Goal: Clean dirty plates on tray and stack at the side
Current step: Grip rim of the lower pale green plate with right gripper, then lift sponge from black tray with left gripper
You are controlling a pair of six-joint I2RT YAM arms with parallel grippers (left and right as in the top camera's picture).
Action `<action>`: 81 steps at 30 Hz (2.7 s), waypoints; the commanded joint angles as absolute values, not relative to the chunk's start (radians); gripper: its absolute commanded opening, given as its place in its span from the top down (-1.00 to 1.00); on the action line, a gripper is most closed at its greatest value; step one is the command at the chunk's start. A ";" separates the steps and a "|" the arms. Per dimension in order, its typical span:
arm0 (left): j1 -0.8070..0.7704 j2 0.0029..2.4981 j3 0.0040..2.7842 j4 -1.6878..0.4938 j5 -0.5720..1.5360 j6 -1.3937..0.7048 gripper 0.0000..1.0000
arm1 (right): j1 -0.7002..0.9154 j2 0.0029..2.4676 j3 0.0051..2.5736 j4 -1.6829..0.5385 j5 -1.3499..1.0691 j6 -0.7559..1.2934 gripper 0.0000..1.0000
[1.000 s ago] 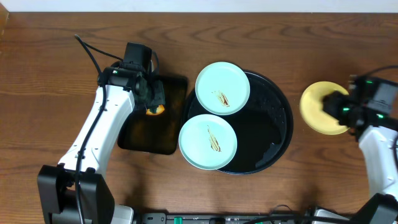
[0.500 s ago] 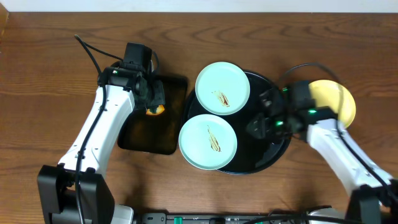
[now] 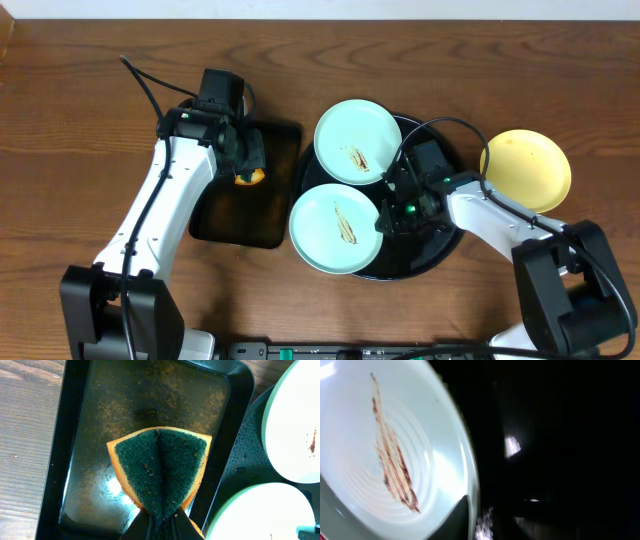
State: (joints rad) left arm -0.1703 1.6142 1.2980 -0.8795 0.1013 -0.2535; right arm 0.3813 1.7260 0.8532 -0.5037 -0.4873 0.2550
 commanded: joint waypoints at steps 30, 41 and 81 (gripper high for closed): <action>-0.167 1.697 1.135 -0.733 0.151 -0.088 0.84 | 0.302 1.374 0.884 -0.667 0.115 0.261 0.98; -0.167 1.871 1.098 -0.653 0.150 0.047 0.84 | 0.302 1.377 0.883 -0.691 0.115 0.261 0.98; -0.168 1.474 1.115 -0.578 0.120 -0.075 0.85 | 0.302 1.376 0.883 -0.697 0.115 0.261 0.98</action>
State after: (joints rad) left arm -0.1665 1.5528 1.1168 -0.5934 0.1505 -0.0601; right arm 0.3031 1.3743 0.8684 -0.6960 0.1059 0.2665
